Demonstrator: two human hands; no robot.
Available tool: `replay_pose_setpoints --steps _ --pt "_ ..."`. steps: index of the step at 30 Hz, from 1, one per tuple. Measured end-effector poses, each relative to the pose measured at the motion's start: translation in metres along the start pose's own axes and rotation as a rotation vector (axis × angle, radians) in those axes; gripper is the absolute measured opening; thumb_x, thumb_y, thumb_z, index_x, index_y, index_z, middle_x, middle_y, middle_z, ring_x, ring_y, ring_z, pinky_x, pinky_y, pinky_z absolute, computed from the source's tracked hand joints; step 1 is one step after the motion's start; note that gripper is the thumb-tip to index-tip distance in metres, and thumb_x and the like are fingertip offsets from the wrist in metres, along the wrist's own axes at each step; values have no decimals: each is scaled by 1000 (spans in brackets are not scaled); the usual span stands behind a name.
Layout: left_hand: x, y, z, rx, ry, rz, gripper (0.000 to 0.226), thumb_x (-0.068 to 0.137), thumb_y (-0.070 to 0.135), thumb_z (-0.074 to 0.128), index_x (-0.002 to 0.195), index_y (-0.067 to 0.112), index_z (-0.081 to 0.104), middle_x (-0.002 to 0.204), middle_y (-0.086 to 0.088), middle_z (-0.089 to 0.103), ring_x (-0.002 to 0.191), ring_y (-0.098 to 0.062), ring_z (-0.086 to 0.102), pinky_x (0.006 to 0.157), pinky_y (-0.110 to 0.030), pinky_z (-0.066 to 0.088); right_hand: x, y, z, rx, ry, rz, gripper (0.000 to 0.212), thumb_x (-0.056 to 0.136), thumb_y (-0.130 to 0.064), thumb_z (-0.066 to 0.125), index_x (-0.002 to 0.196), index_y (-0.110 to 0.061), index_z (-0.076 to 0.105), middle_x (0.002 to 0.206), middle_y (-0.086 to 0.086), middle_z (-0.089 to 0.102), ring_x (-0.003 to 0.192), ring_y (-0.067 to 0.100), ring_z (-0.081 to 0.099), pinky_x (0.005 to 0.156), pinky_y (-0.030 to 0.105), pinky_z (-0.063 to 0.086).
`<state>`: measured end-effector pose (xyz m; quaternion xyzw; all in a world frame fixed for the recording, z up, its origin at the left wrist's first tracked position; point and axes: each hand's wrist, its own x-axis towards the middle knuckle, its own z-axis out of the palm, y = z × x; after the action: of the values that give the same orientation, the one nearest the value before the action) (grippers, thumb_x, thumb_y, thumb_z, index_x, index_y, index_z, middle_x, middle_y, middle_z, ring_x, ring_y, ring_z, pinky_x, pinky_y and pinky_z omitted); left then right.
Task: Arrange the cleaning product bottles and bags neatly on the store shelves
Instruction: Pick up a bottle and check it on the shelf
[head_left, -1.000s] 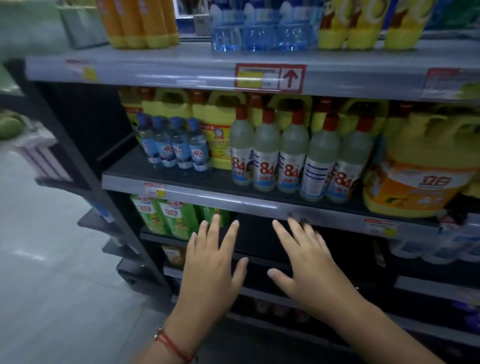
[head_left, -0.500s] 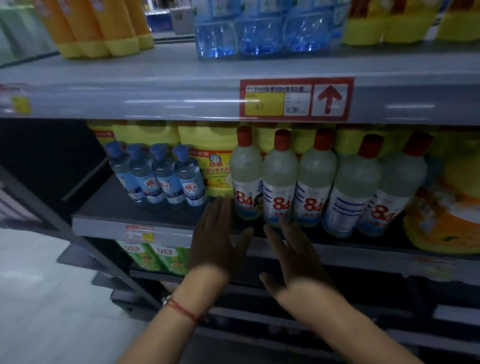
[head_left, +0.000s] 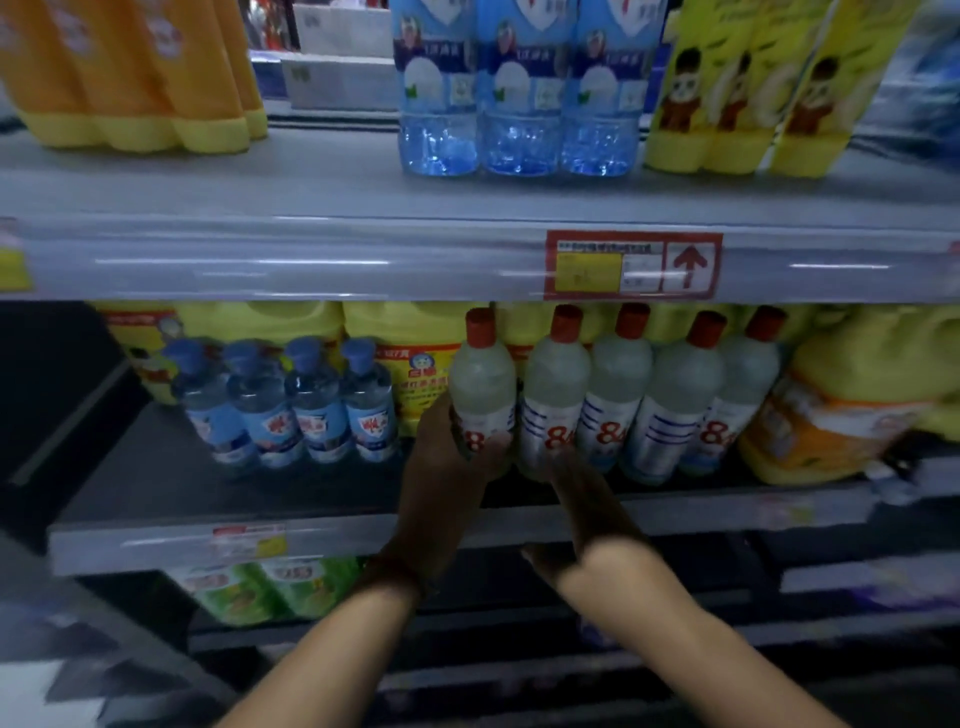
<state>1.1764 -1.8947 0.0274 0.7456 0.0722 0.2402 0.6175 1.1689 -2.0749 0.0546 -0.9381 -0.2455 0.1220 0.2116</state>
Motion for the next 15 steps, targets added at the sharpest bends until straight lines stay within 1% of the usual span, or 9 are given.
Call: replay_pose_setpoints --steps 1,3,5,7,8,10,12,13,15 --pt "-6 3 -4 14 29 -8 46 88 22 78 126 35 57 117 26 67 109 5 63 88 -17 51 -2 -4 0 44 18 20 89 97 -47 60 148 -48 -13 149 -29 -20 154 8 -7 119 19 3" --pt "-21 12 -14 7 59 1 45 85 14 80 117 37 57 108 32 67 104 8 63 81 -6 46 -7 -16 -2 159 83 20 91 95 -43 65 152 -48 -6 157 -28 -6 153 4 1 117 16 9" --pt "-39 25 -26 -107 53 -8 47 83 10 81 116 34 59 109 28 70 106 2 66 84 -10 49 -15 -30 -3 277 160 -13 89 91 -41 71 154 -47 8 155 -28 13 148 -2 14 114 13 18" --pt "-60 44 -39 -204 -15 -29 47 83 14 82 123 27 60 113 16 73 107 -5 69 87 -18 54 -27 -45 -3 363 221 -39 86 85 -47 76 153 -44 23 151 -24 31 139 -4 31 113 18 32" --pt "-70 53 -45 -219 -60 -44 46 83 15 82 124 23 61 112 12 75 104 -6 71 86 -19 55 -35 -52 -3 410 230 -42 78 81 -50 78 146 -45 35 147 -21 44 133 -3 42 110 24 42" --pt "-90 65 -55 -265 -147 -98 49 80 21 86 123 19 62 110 9 75 101 -7 72 81 -19 55 -53 -65 1 519 231 -39 54 77 -43 82 123 -43 54 124 -15 66 113 0 62 94 31 55" --pt "-105 66 -59 -293 -219 -167 61 70 40 84 123 23 58 111 13 74 102 -6 72 80 -19 56 -72 -74 9 614 241 -30 51 77 -29 84 119 -40 58 112 -13 72 102 2 69 85 26 57" --pt "-111 66 -60 -316 -249 -207 64 67 46 80 123 26 57 111 13 74 102 -7 71 79 -21 57 -82 -76 15 664 242 -8 54 77 -24 85 120 -41 58 112 -14 72 102 3 69 86 26 57" --pt "-122 63 -56 -453 -293 -316 61 72 47 77 125 24 56 114 4 74 105 -16 72 81 -28 59 -101 -75 28 743 250 60 59 76 -22 86 123 -43 57 113 -11 73 104 8 71 90 34 57"
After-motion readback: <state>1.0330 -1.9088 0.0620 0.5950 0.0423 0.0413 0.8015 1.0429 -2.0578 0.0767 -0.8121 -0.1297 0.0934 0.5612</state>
